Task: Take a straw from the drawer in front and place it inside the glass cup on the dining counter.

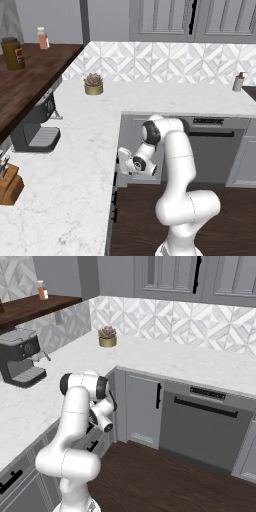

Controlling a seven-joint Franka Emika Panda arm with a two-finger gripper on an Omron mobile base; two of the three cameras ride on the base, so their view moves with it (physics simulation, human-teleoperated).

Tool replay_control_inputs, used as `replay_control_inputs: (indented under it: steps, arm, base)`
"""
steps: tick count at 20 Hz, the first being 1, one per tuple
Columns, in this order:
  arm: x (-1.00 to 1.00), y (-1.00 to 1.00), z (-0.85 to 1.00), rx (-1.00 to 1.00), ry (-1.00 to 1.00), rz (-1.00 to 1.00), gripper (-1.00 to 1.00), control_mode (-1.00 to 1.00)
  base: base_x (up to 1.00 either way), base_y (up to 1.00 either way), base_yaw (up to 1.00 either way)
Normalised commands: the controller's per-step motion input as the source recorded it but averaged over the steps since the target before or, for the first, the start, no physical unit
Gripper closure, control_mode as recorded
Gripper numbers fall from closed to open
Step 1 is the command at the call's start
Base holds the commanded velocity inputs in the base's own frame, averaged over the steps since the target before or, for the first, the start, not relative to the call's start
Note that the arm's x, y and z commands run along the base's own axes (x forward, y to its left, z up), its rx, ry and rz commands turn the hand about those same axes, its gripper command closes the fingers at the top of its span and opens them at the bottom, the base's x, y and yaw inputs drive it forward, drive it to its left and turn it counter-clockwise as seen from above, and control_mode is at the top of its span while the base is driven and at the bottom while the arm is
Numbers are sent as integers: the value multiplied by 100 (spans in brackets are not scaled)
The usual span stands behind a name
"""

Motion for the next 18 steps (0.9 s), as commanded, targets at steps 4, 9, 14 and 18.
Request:
replay_control_inputs:
  steps: [4,9,14,18]
  arm:
    - [0,-71,4,-6,1,-4,100,-100]
    - [0,-88,3,-5,1,-2,100,-100]
    - [0,-100,3,-5,0,-1,100,-100]
    - [0,-100,2,-3,0,0,100,-100]
  base:
    - [0,0,0]
    - [0,0,0]
    - [0,0,0]
    - [0,0,0]
